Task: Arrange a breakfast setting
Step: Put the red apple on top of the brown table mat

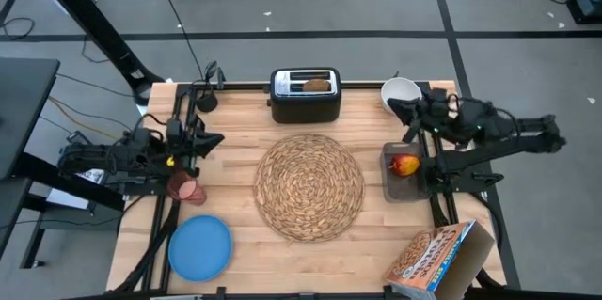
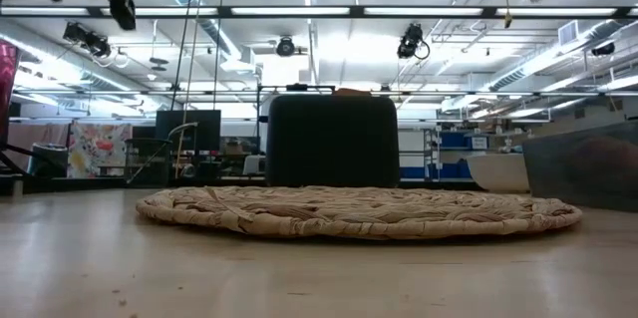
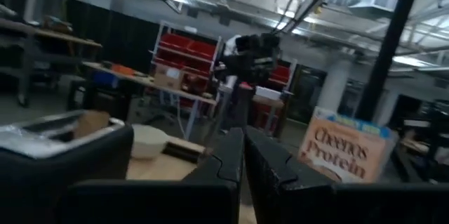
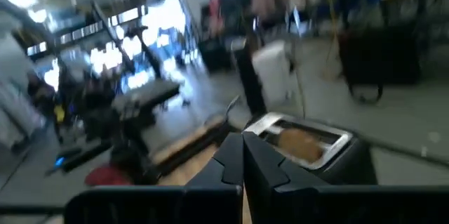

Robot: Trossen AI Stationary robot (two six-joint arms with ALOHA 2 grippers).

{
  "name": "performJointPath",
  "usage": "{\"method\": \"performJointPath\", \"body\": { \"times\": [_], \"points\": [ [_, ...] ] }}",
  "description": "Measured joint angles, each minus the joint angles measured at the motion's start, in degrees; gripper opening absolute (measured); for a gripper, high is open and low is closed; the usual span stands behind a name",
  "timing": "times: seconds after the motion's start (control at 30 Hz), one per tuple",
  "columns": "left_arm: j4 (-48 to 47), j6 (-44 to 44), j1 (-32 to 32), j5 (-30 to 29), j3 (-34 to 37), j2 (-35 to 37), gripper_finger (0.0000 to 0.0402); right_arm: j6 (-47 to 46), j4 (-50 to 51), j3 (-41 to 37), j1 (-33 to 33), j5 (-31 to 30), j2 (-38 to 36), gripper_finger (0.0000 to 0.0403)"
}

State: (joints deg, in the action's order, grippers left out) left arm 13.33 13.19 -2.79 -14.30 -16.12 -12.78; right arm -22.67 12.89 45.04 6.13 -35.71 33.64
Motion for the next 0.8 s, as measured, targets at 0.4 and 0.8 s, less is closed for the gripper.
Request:
{"method": "performJointPath", "body": {
  "times": [0.4,0.8],
  "points": [
    [-5.4,-6.4,-0.1,1.9,-19.4,-15.5,0.0023,-27.0,43.2,42.1,3.4,24.4,29.0,0.0002],
    [-6.6,-2.9,-0.1,4.9,-21.6,-21.2,0.0026,-43.4,70.2,31.3,-0.1,31.1,39.4,0.008]
  ]
}}
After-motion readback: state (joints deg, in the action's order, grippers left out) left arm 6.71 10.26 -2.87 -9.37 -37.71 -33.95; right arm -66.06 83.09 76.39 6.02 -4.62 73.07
